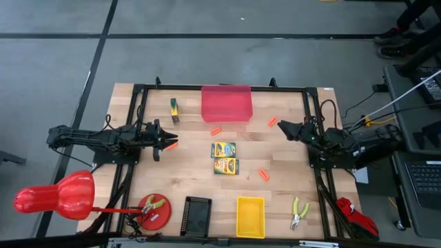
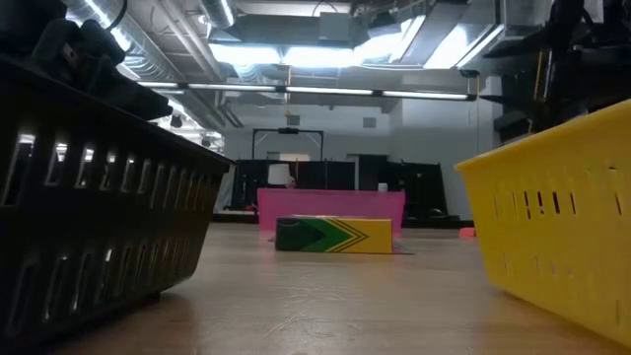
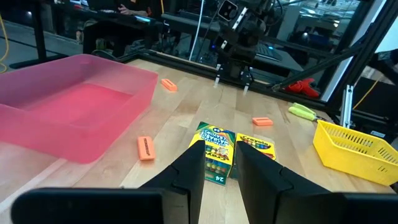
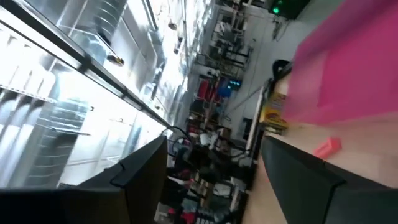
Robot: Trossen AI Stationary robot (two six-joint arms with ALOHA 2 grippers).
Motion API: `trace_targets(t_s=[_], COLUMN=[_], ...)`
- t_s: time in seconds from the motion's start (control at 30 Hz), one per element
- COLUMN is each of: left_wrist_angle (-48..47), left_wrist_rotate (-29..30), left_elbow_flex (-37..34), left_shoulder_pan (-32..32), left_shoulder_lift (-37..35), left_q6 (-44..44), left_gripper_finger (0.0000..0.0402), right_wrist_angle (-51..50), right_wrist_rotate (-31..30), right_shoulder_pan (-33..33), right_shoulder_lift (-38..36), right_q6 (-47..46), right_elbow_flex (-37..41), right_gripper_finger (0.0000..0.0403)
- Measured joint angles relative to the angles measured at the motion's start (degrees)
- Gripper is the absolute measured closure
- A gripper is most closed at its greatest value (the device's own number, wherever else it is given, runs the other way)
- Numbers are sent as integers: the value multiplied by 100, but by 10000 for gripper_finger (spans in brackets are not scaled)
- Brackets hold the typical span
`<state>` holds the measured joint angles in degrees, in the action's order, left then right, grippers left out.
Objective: Pick & Place School Supplies
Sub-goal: Put the yellow crayon box into the red bin
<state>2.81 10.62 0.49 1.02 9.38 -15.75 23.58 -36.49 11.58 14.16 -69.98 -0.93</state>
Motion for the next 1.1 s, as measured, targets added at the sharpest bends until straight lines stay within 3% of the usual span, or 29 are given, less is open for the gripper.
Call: trace_targets(t_s=[0.2, 0.4, 0.53, 0.7, 0.8, 0.93, 1.0, 1.1], left_wrist_angle=[423, 1382, 1941, 2713, 3333, 3574, 3281, 2098], left_wrist_rotate=[65, 115, 531, 367, 285, 397, 552, 802], left_elbow_flex=[0, 0, 0, 0, 2, 169, 405, 1088], left_shoulder_pan=[2, 2, 2, 2, 1, 0, 0, 2], left_shoulder_lift=[-1, 1, 1, 17, 14, 16, 16, 96], left_q6=[-202, -2291, -2658, -2299, -2261, -1791, -1384, -860], left_gripper_finger=[315, 315, 315, 315, 315, 315, 315, 315], right_wrist_angle=[1587, 3751, 4569, 4633, 4309, 2702, 1632, -236], right_wrist_rotate=[-204, -381, 106, 783, 1024, 991, 817, 601], right_shoulder_pan=[54, 66, 65, 63, 63, 63, 21, -44], right_shoulder_lift=[1150, 2128, 2454, 2559, 2596, 2587, 2591, 2583], right_q6=[189, 2040, 3279, 4364, 4904, 5159, 5133, 4876], right_elbow_flex=[0, -405, -1001, -1876, -2432, -3188, -3625, -4403], right_gripper_finger=[140, 140, 140, 140, 140, 140, 140, 140])
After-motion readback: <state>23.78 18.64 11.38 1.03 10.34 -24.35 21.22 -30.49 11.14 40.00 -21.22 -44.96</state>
